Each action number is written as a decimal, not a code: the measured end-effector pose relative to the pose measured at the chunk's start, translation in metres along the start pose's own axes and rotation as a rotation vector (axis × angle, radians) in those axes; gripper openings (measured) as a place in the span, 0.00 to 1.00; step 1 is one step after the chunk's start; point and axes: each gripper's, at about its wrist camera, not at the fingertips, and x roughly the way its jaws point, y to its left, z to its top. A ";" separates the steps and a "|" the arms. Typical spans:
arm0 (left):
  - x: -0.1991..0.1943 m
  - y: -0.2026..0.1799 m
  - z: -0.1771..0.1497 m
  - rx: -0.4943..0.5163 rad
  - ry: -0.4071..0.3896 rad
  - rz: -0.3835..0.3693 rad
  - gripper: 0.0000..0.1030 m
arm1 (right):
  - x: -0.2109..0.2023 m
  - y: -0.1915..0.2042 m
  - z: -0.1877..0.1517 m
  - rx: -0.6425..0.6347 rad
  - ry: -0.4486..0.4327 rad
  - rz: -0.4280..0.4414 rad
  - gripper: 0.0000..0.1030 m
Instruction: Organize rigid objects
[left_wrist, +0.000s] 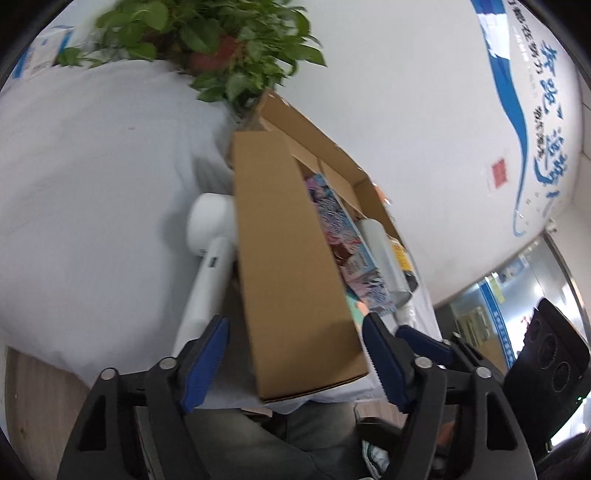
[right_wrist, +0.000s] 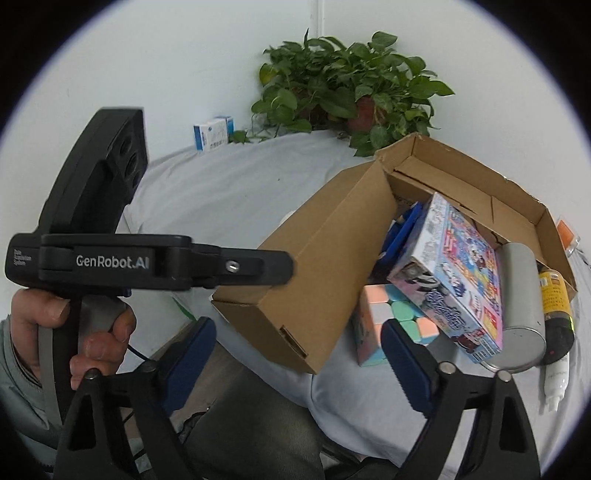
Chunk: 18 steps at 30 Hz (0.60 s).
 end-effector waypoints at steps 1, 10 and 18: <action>0.006 0.000 0.002 -0.002 0.021 -0.015 0.58 | 0.004 0.000 0.001 0.000 0.008 0.001 0.81; 0.018 -0.068 0.013 0.194 0.050 -0.109 0.38 | 0.004 -0.024 0.001 0.110 -0.013 0.069 0.70; 0.061 -0.064 0.008 0.156 0.133 -0.155 0.38 | -0.012 -0.035 -0.009 0.139 -0.056 -0.028 0.62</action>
